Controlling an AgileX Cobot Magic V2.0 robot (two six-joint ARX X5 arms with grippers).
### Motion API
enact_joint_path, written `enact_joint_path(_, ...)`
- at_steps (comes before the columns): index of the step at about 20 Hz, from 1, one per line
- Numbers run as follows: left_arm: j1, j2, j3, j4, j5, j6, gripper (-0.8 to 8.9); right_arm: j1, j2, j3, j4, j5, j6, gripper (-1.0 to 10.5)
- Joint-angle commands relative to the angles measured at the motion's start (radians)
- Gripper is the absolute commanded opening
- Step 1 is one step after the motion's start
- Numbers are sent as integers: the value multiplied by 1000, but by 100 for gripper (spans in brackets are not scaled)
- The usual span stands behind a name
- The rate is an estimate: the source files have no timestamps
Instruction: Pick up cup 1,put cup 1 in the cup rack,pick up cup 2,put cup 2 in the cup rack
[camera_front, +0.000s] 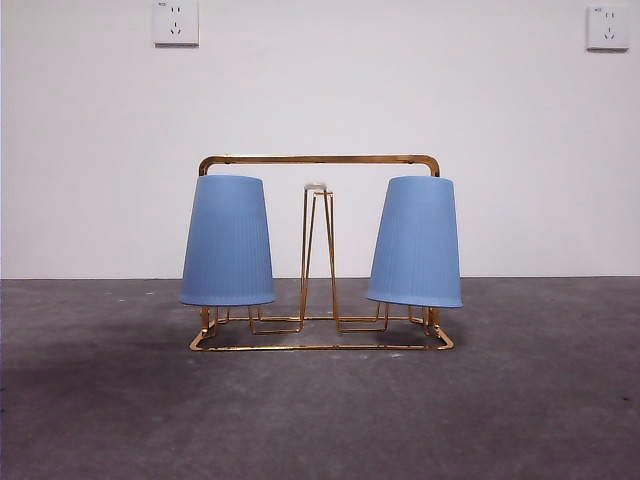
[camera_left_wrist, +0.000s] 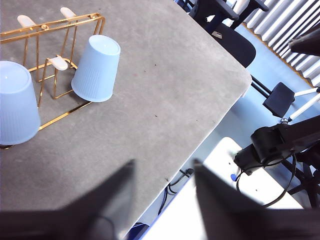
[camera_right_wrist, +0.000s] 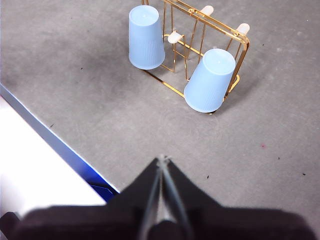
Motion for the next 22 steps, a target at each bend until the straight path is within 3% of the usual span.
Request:
enact_joint_path(1,2,-3,-3,15,4,-6,-5,0,0,-1,-20,0,8,2)
enact_joint_path(13,2,29,-3,24,0,-5,-4,0,0,-1,-20,1,8,2)
enact_joint_path(15,2,47,-3,32,-8,47,-4,0,0,-1,-20,1,8,2)
enact_joint_path(20,6,49,-3,278,-320,255,-4,0,0,-1,-20,1,8,2)
enact_joint_path(22,80,15,-5,370,-425,355,-4,0,0,-1,-20,1,8,2)
